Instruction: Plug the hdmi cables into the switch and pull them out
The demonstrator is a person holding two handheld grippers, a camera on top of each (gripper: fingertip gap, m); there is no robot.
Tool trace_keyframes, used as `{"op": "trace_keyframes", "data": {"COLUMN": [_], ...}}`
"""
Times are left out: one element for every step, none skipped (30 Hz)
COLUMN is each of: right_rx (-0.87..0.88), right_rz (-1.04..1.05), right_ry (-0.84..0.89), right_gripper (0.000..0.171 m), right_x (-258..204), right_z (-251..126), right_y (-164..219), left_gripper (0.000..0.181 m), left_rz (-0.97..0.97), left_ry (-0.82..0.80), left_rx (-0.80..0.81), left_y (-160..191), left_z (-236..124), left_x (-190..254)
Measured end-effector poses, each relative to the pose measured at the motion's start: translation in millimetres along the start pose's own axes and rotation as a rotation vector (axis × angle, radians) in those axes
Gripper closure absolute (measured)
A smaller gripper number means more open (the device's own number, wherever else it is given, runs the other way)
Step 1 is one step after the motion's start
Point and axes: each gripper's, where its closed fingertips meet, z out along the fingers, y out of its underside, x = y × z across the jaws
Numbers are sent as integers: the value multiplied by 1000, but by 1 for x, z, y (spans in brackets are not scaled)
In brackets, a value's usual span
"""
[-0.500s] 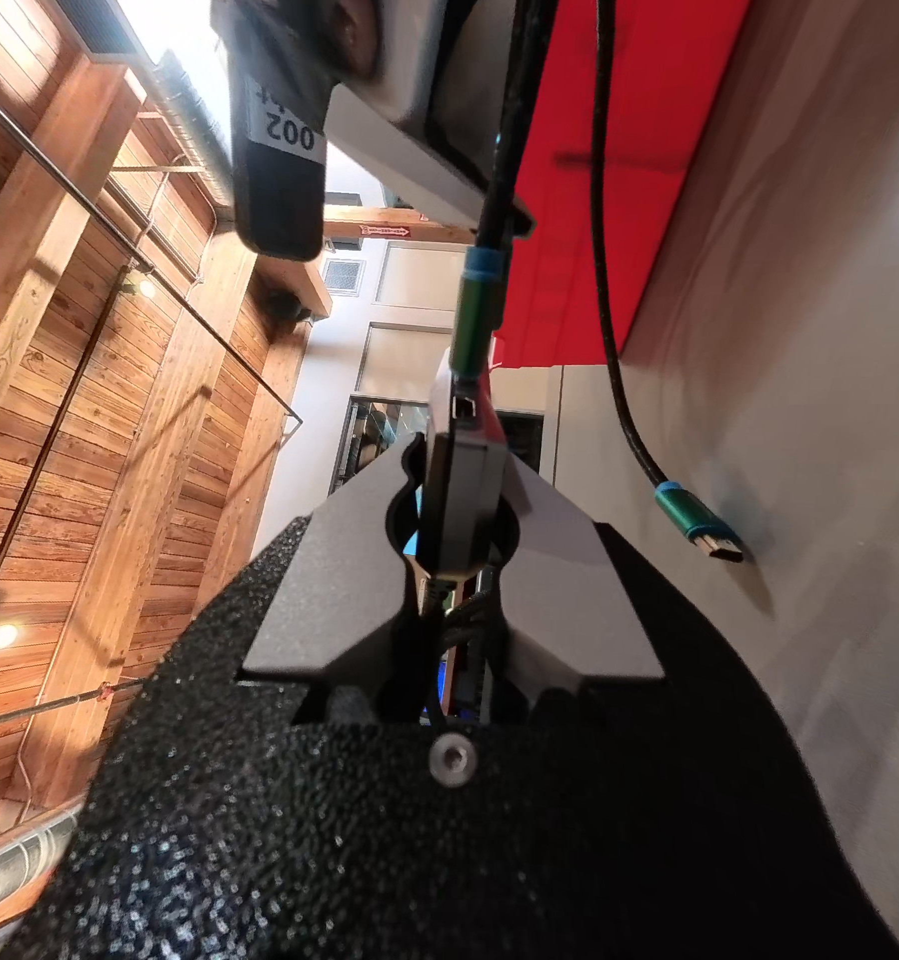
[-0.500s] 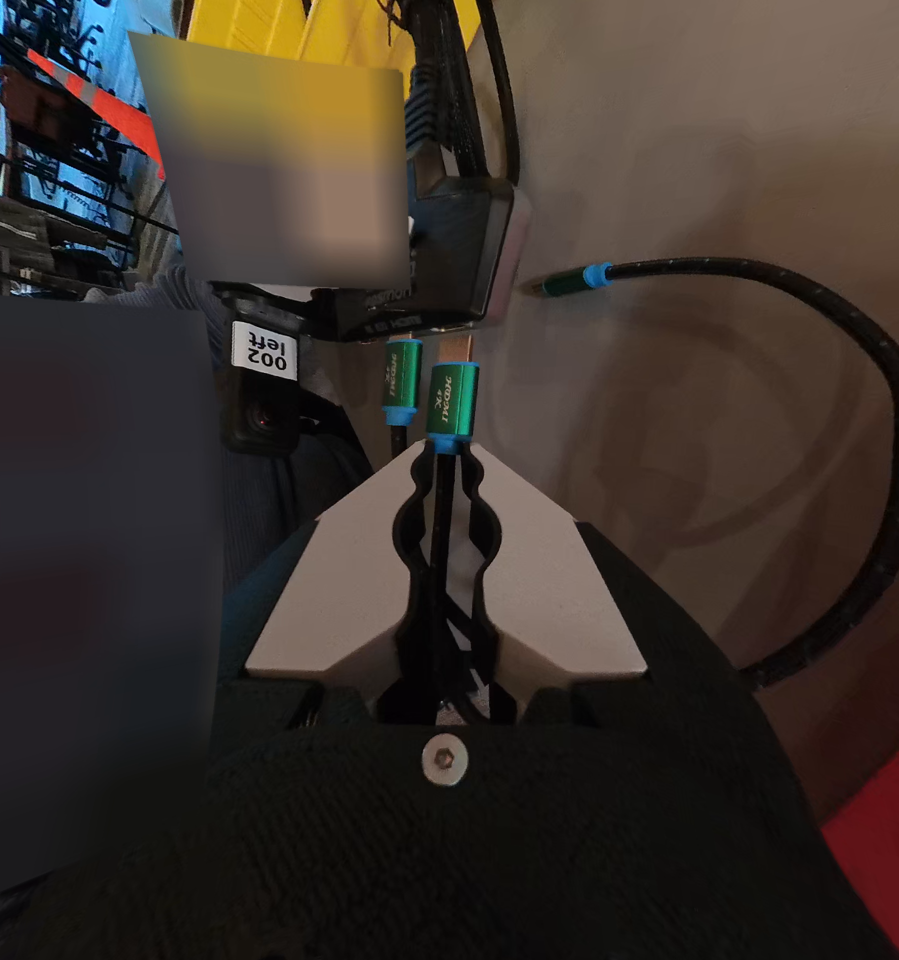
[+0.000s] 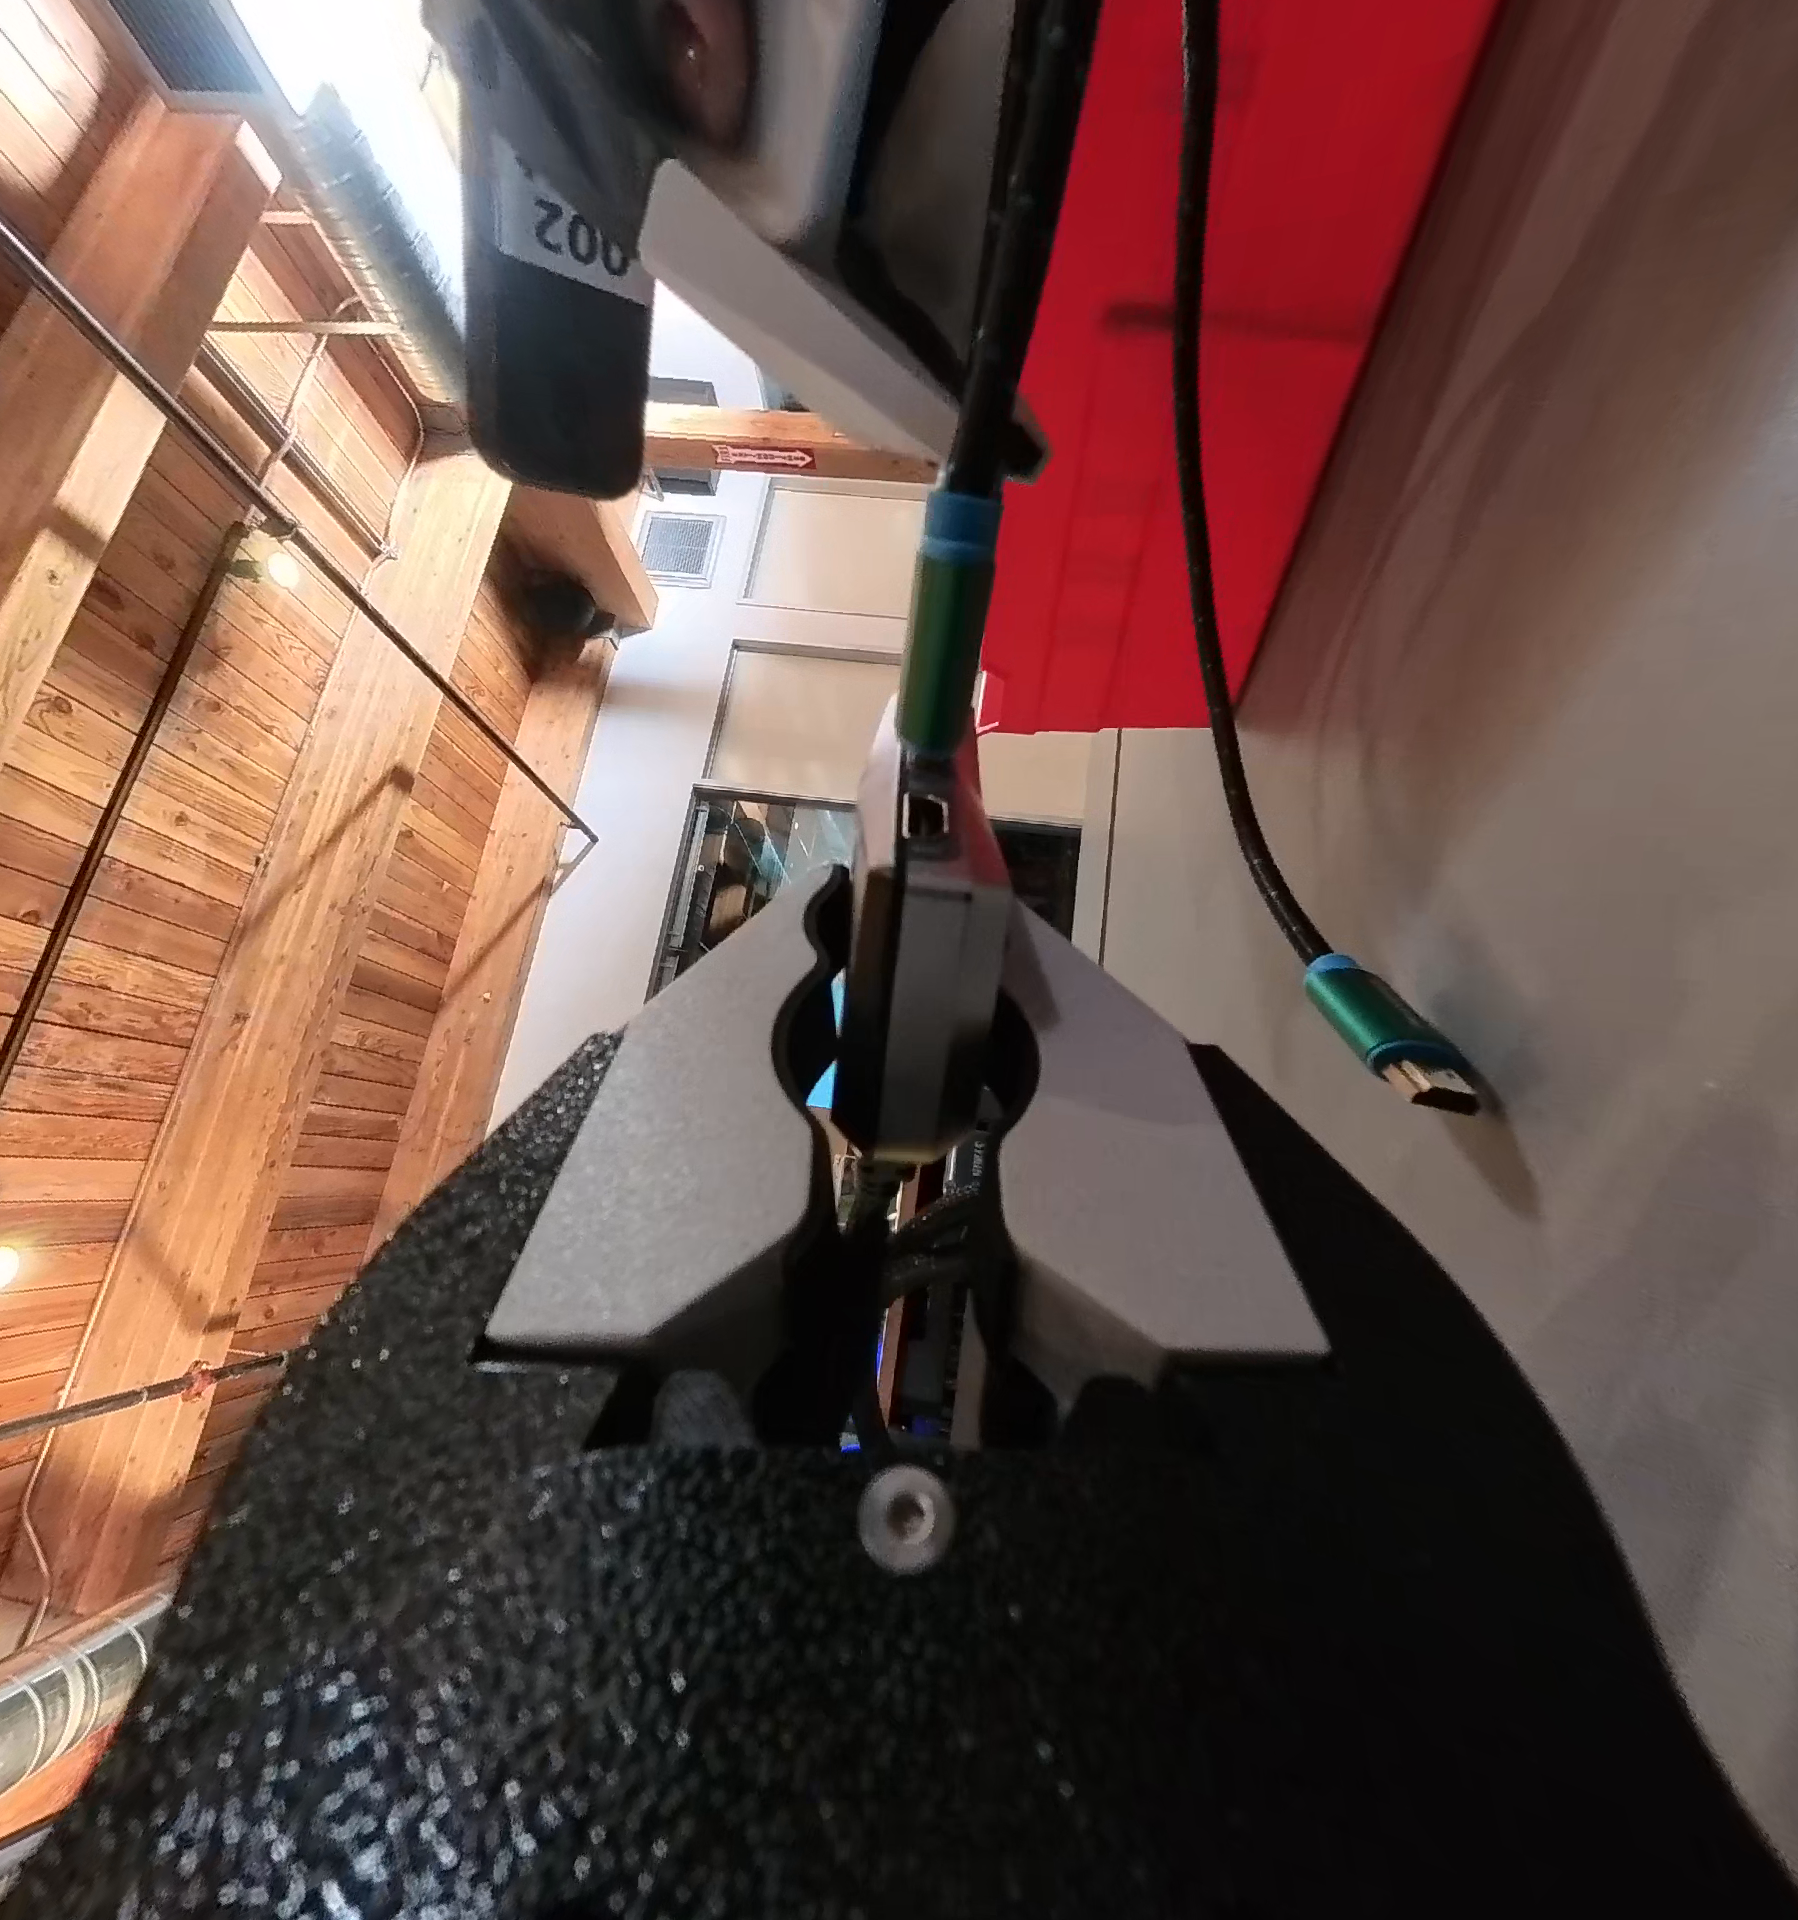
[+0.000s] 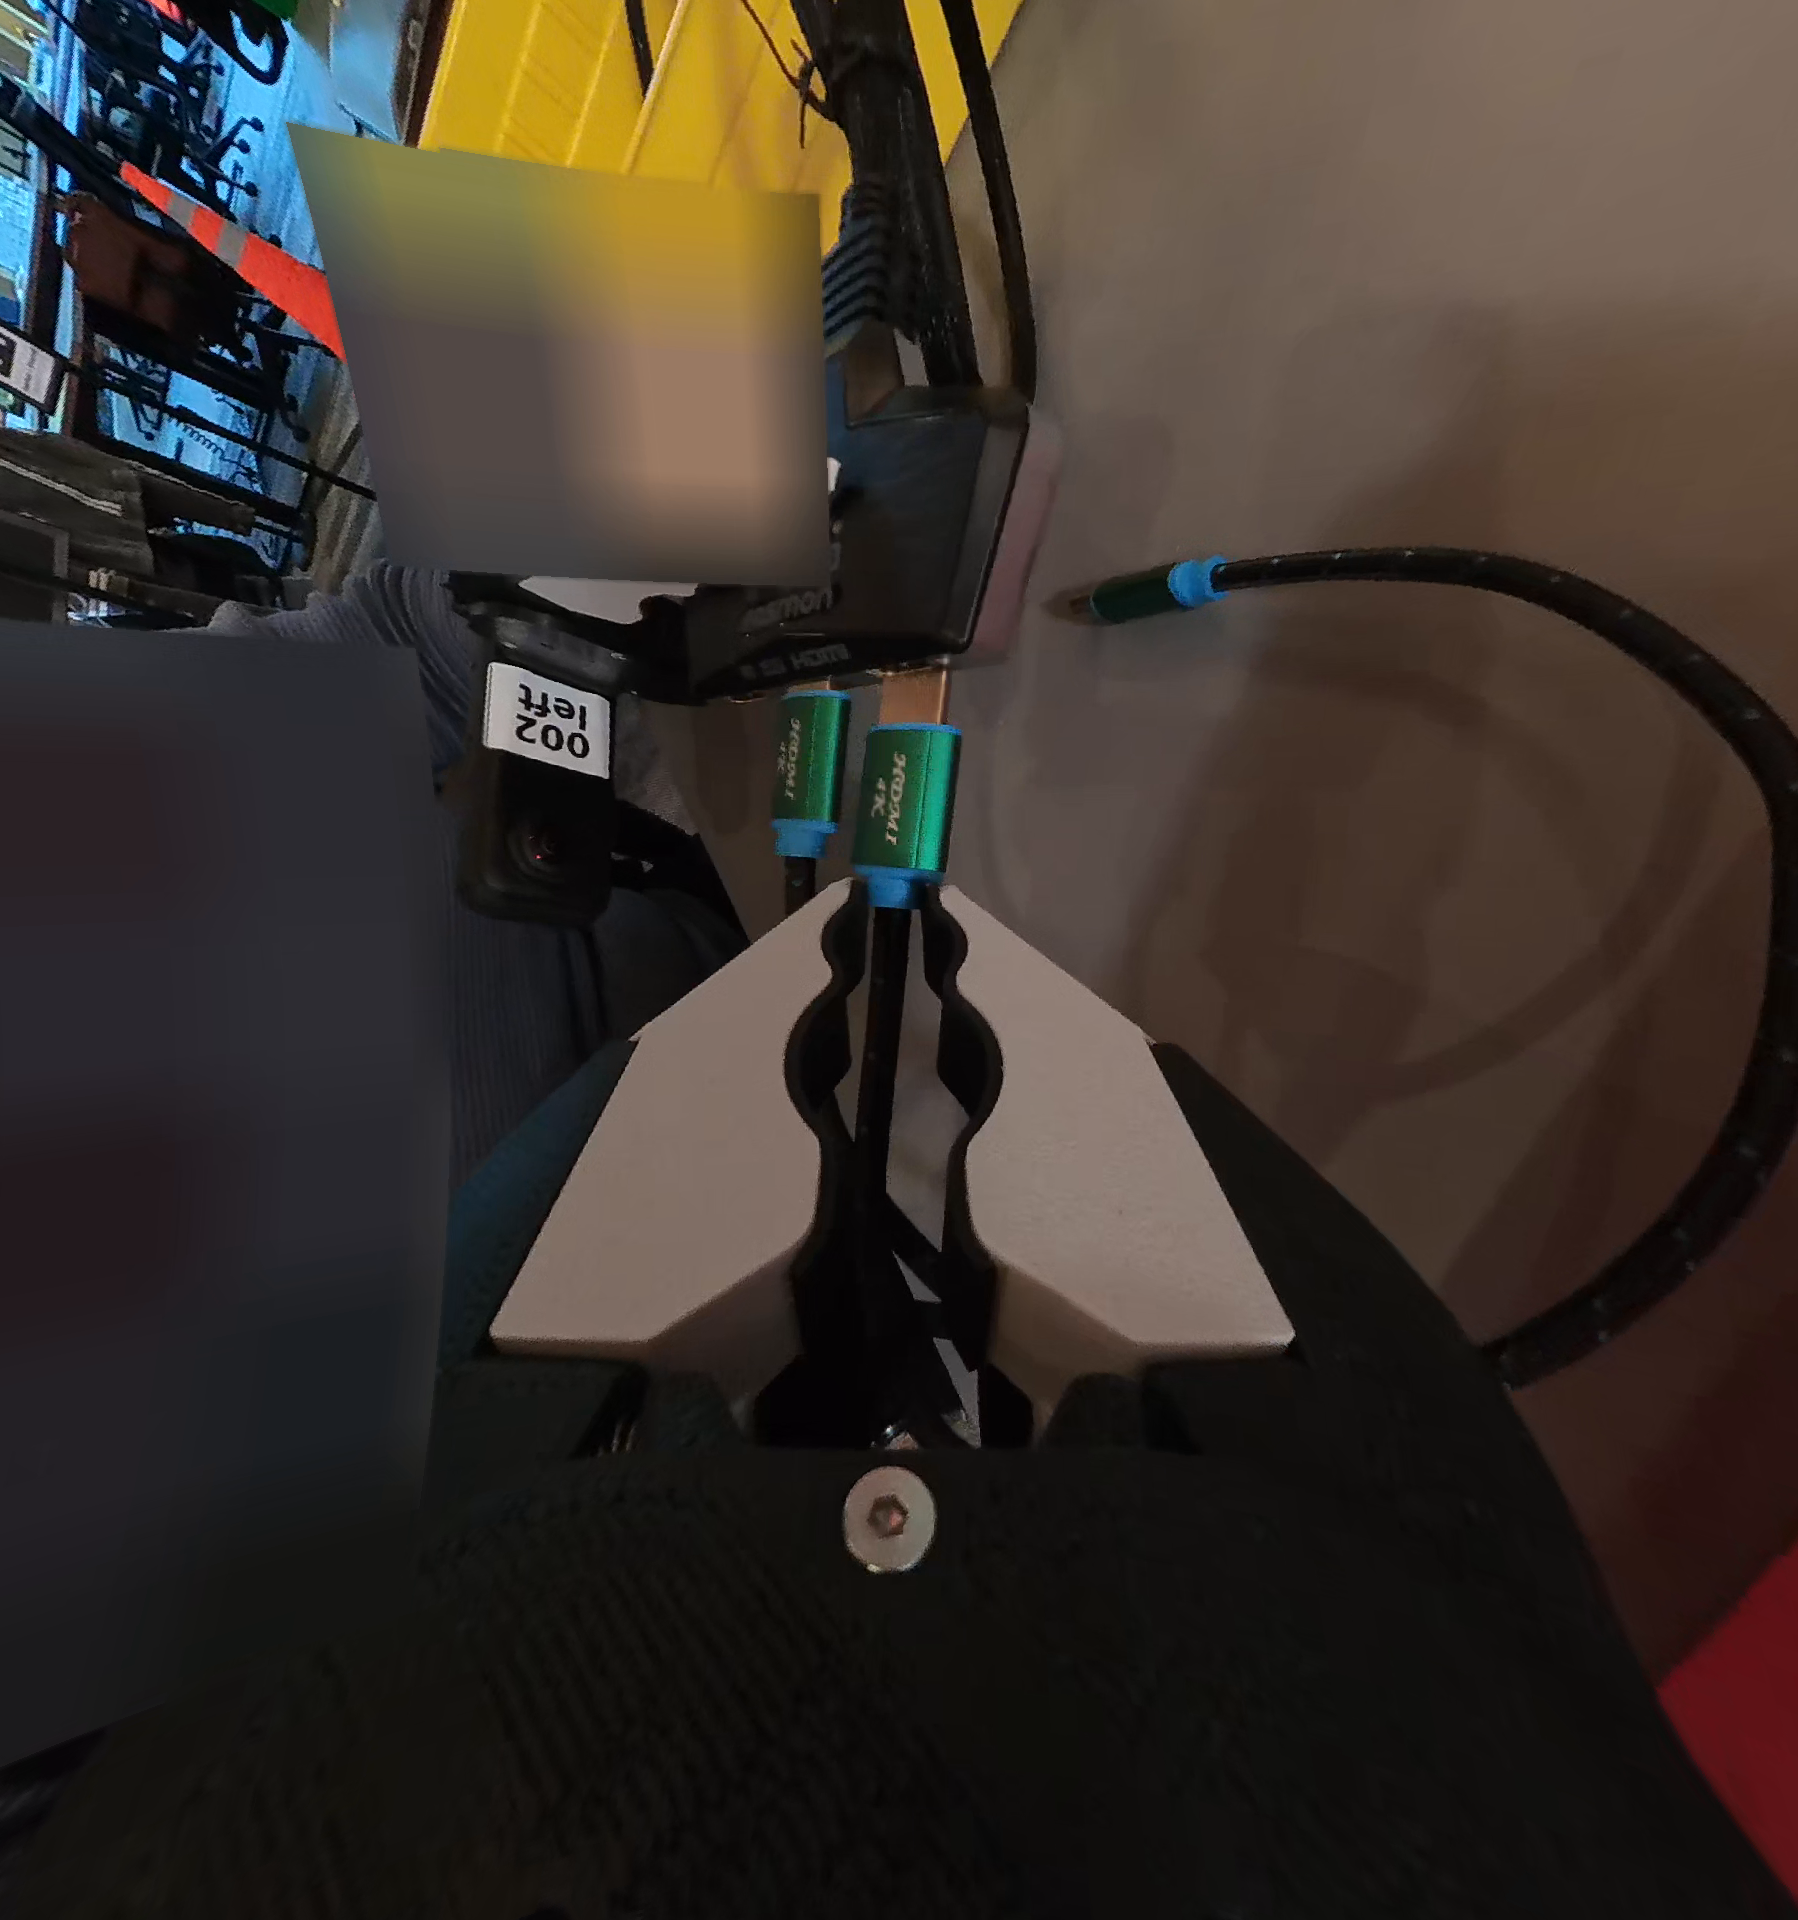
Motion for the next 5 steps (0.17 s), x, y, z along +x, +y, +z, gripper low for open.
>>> {"op": "trace_keyframes", "data": {"right_rx": [0,1,3,6,8], "right_rz": [3,5,3,2,0], "right_ry": [-4,-7,-9,-11,-13], "right_gripper": [162,162,162,162,162], "right_x": [0,1,1,1,1], "right_z": [1,1,1,1,1], "right_y": [0,-1,-1,-2,-2], "left_gripper": [162,162,162,162,162], "left_rz": [0,0,2,2,4], "left_ry": [0,1,1,2,3], "left_rx": [-1,-4,-6,-8,-8], "left_y": [0,1,1,2,2], "left_z": [0,0,0,0,0], "left_x": [0,0,0,0,1]}}
